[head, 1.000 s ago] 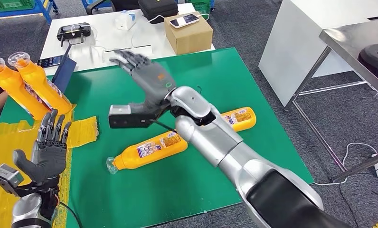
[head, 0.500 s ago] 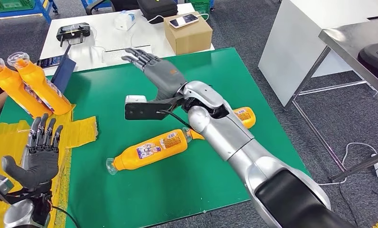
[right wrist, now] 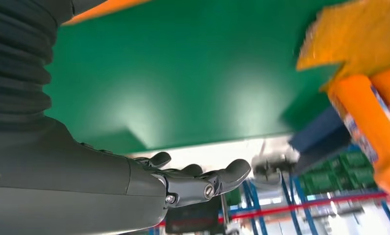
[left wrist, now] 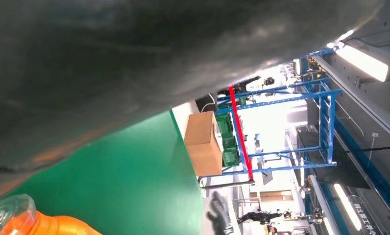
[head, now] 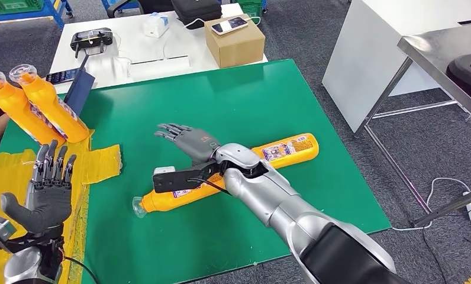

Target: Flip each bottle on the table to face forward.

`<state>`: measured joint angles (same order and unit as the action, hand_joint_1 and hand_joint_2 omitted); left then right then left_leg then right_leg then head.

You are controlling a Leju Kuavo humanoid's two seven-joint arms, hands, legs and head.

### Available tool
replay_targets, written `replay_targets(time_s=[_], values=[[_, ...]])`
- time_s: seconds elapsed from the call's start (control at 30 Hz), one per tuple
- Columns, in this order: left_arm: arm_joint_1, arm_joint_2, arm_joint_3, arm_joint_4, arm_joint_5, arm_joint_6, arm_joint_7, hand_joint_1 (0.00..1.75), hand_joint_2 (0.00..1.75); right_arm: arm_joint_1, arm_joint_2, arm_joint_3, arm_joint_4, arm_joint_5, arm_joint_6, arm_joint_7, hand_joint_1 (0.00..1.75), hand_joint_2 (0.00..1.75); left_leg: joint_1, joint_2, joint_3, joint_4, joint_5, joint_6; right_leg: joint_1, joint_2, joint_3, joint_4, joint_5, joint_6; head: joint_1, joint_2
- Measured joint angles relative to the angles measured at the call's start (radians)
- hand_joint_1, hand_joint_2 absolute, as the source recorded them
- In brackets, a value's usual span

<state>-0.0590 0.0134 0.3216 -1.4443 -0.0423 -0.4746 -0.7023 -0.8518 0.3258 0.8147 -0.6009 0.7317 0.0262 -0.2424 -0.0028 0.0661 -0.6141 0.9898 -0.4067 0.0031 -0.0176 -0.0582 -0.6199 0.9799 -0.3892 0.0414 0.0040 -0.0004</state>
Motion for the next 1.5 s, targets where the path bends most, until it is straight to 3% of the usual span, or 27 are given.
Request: replay_targets(time_s=[0.6, 1.33, 1.4, 1.47, 1.5], values=[[-0.018, 0.002, 0.0, 0.011, -0.002, 0.002, 0.0, 0.0, 0.0, 0.014, 0.012, 0.046, 0.117, 0.029, 0.025, 0.025, 0.0, 1.75, 0.0, 0.0, 0.0, 0.0, 0.0, 0.0, 0.0, 0.0, 0.0, 0.0, 0.0, 0.0, 0.0, 0.0], [-0.029, 0.003, 0.0, 0.025, 0.007, 0.005, 0.0, 0.0, 0.0, 0.024, -0.025, 0.094, 0.22, 0.078, 0.034, 0.073, 0.0, 1.75, 0.0, 0.0, 0.0, 0.0, 0.0, 0.0, 0.0, 0.0, 0.0, 0.0, 0.0, 0.0, 0.0, 0.0], [-0.03, 0.003, 0.0, 0.025, 0.009, 0.003, 0.0, 0.0, 0.0, 0.029, -0.031, 0.095, 0.225, 0.082, 0.036, 0.078, 0.72, 1.75, 0.0, 0.0, 0.0, 0.0, 0.0, 0.0, 0.0, 0.0, 0.0, 0.0, 0.0, 0.0, 0.0, 0.0], [-0.033, 0.003, -0.001, 0.028, 0.009, -0.001, 0.0, 0.0, 0.0, 0.037, -0.035, 0.099, 0.234, 0.092, 0.047, 0.088, 1.59, 1.75, 0.0, 0.0, 0.0, 0.0, 0.0, 0.0, 0.0, 0.0, -0.001, 0.0, 0.0, 0.0, 0.0, 0.0], [-0.037, 0.003, -0.003, 0.032, 0.008, -0.003, 0.0, 0.0, 0.0, 0.042, -0.037, 0.103, 0.24, 0.098, 0.056, 0.094, 1.67, 1.75, 0.0, 0.0, 0.0, 0.0, 0.0, 0.0, 0.0, 0.0, -0.001, 0.0, 0.0, 0.0, 0.0, 0.0]])
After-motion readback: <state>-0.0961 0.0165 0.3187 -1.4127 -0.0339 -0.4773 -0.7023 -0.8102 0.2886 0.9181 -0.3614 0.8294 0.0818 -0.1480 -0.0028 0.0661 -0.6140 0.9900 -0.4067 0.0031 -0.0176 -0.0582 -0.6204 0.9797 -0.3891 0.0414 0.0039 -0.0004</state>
